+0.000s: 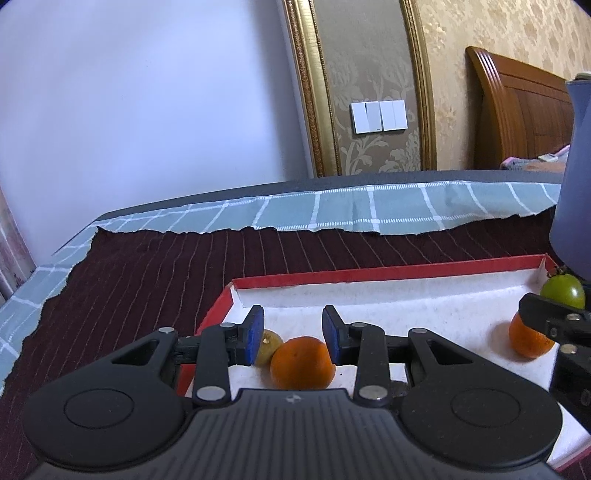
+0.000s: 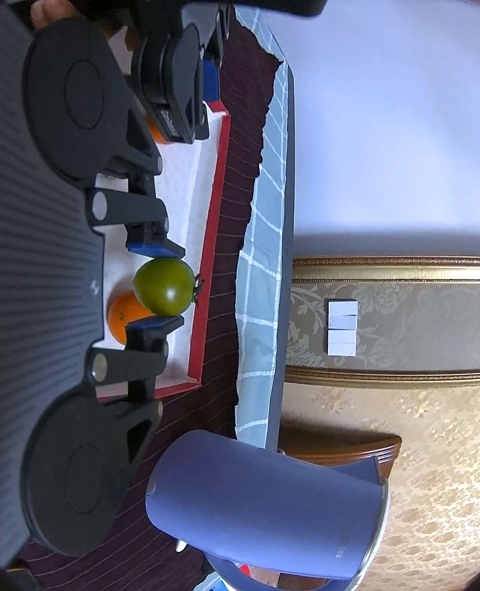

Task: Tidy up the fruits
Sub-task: 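Open both grippers to drop the held fruits into the tray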

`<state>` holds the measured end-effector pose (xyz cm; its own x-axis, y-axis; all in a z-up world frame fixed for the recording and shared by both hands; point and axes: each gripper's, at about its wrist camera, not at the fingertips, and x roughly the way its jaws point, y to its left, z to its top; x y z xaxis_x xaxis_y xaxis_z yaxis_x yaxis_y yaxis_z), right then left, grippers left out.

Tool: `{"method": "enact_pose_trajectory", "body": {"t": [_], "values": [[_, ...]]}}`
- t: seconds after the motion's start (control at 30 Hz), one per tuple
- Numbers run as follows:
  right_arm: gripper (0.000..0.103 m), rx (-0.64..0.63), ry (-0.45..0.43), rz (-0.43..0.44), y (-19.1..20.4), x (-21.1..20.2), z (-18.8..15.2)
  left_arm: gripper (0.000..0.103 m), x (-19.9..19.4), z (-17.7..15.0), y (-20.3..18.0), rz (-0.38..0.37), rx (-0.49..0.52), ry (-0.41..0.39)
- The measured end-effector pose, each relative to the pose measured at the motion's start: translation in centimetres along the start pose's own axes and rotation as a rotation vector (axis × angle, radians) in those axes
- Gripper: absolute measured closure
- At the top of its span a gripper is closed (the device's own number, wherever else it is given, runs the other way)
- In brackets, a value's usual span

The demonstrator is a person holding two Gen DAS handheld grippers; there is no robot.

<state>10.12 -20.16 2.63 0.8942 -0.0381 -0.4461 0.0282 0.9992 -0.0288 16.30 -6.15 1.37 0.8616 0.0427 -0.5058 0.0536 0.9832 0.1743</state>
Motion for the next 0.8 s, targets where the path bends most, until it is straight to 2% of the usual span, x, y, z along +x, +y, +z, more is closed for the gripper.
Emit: {"method": "enact_pose_trajectory", "body": {"t": [0.4, 0.5, 0.57, 0.63, 0.67, 0.73, 0.8], "values": [[0.072, 0.016, 0.024, -0.026, -0.3, 2.6, -0.1, 0.069, 1.1, -0.3, 0.4, -0.006, -0.022, -0.009], [0.052, 0.034, 0.009, -0.03, -0.6, 2.4, -0.2, 0.068, 0.8, -0.4, 0.3, -0.013, -0.018, -0.02], [0.041, 0.043, -0.003, -0.025, -0.7, 2.2, -0.3, 0.059, 0.5, -0.5, 0.3, -0.024, -0.013, -0.025], [0.029, 0.055, -0.022, -0.019, -0.9, 1.8, -0.5, 0.038, 0.2, -0.6, 0.4, -0.019, -0.009, -0.038], [0.026, 0.059, -0.037, -0.021, -1.0, 1.5, -0.6, 0.034, -0.1, -0.7, 0.5, -0.013, -0.009, -0.05], [0.011, 0.068, -0.078, -0.026, -1.3, 0.7, -0.9, 0.031, -0.7, -0.5, 1.0, 0.003, -0.017, -0.07], [0.006, 0.081, -0.125, -0.033, -1.7, -0.1, -1.4, 0.031, -1.6, -0.2, 2.1, 0.009, -0.046, -0.085]]}}
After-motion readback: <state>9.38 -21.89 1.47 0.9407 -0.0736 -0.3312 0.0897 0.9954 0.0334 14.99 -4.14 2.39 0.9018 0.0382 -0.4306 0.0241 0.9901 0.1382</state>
